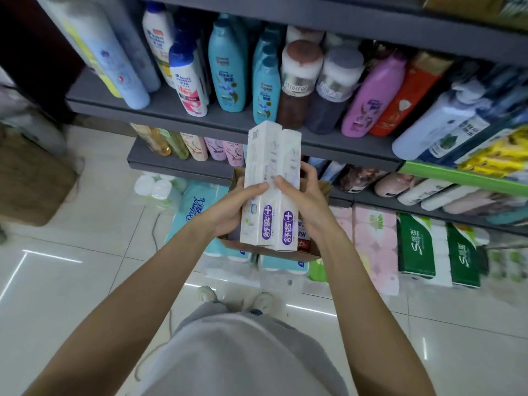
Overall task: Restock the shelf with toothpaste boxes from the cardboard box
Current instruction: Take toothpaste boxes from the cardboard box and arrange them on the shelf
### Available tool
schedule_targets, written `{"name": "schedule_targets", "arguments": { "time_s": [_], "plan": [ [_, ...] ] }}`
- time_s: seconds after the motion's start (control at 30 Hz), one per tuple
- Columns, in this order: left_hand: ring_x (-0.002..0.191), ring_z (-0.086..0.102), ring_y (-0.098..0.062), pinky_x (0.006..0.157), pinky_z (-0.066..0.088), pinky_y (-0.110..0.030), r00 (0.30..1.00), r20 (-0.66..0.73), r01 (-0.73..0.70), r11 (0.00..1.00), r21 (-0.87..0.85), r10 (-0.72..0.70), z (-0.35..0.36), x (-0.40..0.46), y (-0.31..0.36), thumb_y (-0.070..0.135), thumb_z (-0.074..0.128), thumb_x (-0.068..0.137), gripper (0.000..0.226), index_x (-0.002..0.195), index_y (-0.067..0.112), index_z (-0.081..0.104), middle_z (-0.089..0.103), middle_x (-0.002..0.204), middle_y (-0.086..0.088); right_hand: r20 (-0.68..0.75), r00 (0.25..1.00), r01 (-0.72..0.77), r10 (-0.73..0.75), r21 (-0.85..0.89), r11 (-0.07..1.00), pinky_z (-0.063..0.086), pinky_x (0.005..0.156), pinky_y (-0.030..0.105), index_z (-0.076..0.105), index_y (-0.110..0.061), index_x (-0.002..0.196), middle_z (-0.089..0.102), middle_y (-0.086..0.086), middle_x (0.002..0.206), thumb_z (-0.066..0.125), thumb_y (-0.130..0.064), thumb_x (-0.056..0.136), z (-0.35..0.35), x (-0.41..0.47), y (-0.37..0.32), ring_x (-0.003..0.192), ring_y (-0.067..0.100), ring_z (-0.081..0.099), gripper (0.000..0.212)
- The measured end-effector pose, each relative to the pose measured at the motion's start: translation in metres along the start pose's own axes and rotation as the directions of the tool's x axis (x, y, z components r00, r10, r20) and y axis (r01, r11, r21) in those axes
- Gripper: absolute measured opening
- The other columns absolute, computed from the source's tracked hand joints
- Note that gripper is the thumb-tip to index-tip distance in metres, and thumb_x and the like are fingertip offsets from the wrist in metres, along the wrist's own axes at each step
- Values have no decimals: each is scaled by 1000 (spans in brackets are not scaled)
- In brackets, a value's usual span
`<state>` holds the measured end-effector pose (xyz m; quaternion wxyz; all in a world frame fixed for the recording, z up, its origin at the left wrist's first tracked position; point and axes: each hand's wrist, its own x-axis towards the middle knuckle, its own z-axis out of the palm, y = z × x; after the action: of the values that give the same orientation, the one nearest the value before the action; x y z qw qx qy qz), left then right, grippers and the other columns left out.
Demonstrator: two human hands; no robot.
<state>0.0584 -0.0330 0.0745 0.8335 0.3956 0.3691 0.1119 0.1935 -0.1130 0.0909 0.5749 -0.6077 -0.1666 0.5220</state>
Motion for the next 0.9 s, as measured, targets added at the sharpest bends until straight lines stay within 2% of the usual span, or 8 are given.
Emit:
{"name": "schedule_targets", "arguments": {
  "time_s": [0.17, 0.27, 0.4, 0.43, 0.5, 0.6, 0.73, 0.9],
  "plan": [
    [111, 61, -24, 90, 52, -44, 996, -37, -75, 984, 163, 82, 13, 0, 5, 37, 67, 78, 53, 125, 24, 48, 66, 117, -3, -175, 944, 232, -280, -252, 939, 53, 87, 38, 37, -24, 115, 56, -2, 111, 77, -19, 77, 5, 4, -15, 103, 20, 62, 56],
    [99, 67, -12, 86, 53, -30, 994, 8, -108, 934, 340, 112, 25, 1, 7, 27, 76, 75, 51, 121, 27, 53, 70, 109, 5, -266, 927, 220, -266, -190, 957, 53, 88, 37, 33, -24, 115, 53, 2, 114, 71, -19, 83, 15, 5, -20, 105, 22, 59, 51],
    [73, 71, -14, 66, 57, -28, 1000, 29, -3, 990, 143, -1, 17, -3, 14, 15, 75, 72, 38, 107, 15, 61, 75, 89, -4, -85, 996, 22, 0, 260, 965, 54, 74, 32, 44, -19, 122, 60, 6, 111, 51, -21, 96, 10, 5, -44, 93, 15, 60, 27],
    [67, 71, -14, 61, 57, -26, 999, 28, 33, 995, 89, -35, 10, -4, 17, 17, 74, 71, 33, 102, 13, 62, 75, 81, -4, -31, 999, 23, -16, 250, 968, 51, 75, 29, 46, -19, 125, 59, 3, 111, 48, -17, 96, 6, 3, -47, 91, 10, 58, 28],
    [63, 70, -14, 56, 56, -26, 997, 42, 71, 997, 14, -72, -3, -4, 23, 26, 73, 63, 38, 96, 12, 63, 74, 76, -5, -3, 981, 194, -195, -96, 976, 44, 86, 21, 45, -22, 129, 47, 1, 125, 48, -3, 91, -2, -4, -51, 97, -8, 49, 43],
    [64, 71, -17, 55, 57, -28, 988, 105, 108, 993, 43, -112, -16, -4, 36, 34, 95, 24, 80, 94, 11, 64, 74, 78, -8, 240, 828, 515, -506, -683, 518, 24, 107, 19, 39, -25, 137, 21, 4, 150, 55, 5, 80, -12, 0, -57, 132, -4, 24, 66],
    [66, 71, -17, 58, 58, -29, 960, 206, 147, 969, 198, -188, -38, -2, 57, 39, 95, 21, 92, 101, 11, 60, 74, 81, -8, 616, 679, 617, -399, -774, -144, 5, 116, 54, 38, -29, 141, 11, 5, 158, 70, -10, 76, -3, 26, -71, 145, 27, 0, 75],
    [64, 71, -19, 56, 57, -28, 943, 211, 202, 945, 257, -259, -84, -10, 87, 34, 96, 17, 93, 99, 9, 60, 73, 79, -10, 733, 665, 637, -144, -657, -403, 0, 116, 46, 35, -30, 143, 23, 1, 155, 76, -32, 74, 44, 60, -86, 145, 19, 10, 80]
  ]
}}
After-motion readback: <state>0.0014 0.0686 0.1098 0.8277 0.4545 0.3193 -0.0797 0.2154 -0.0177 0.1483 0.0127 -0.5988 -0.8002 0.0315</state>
